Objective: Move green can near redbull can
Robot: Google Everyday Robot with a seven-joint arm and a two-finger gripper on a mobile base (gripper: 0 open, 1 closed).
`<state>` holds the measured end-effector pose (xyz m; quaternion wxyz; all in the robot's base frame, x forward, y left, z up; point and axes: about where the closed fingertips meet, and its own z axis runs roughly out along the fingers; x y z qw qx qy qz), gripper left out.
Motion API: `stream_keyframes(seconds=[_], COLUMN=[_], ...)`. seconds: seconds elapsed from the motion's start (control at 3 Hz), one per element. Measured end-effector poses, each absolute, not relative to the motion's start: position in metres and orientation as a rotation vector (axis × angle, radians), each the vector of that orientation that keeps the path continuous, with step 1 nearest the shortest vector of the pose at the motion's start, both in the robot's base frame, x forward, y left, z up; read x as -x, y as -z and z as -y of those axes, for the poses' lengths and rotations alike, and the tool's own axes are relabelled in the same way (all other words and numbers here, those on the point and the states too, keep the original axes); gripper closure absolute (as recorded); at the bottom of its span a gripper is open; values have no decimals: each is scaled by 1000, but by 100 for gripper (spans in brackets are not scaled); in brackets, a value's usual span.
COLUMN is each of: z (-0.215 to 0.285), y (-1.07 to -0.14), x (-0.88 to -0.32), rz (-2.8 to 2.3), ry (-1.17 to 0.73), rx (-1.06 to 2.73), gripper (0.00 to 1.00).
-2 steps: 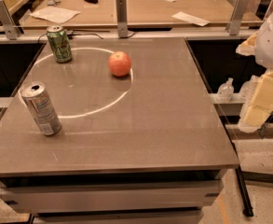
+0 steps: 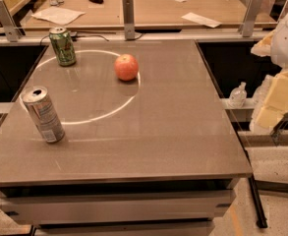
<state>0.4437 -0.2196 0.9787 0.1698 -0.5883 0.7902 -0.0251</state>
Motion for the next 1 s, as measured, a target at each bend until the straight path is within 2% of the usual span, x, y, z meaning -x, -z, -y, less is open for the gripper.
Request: stream_keyframes(seconds=[0.67, 1.0], z=[257, 257], y=[-965, -971], x=[-478, -488], rz=[-2239, -2141], ry=[-252, -426], rx=[1206, 1022], gripper=[0, 0])
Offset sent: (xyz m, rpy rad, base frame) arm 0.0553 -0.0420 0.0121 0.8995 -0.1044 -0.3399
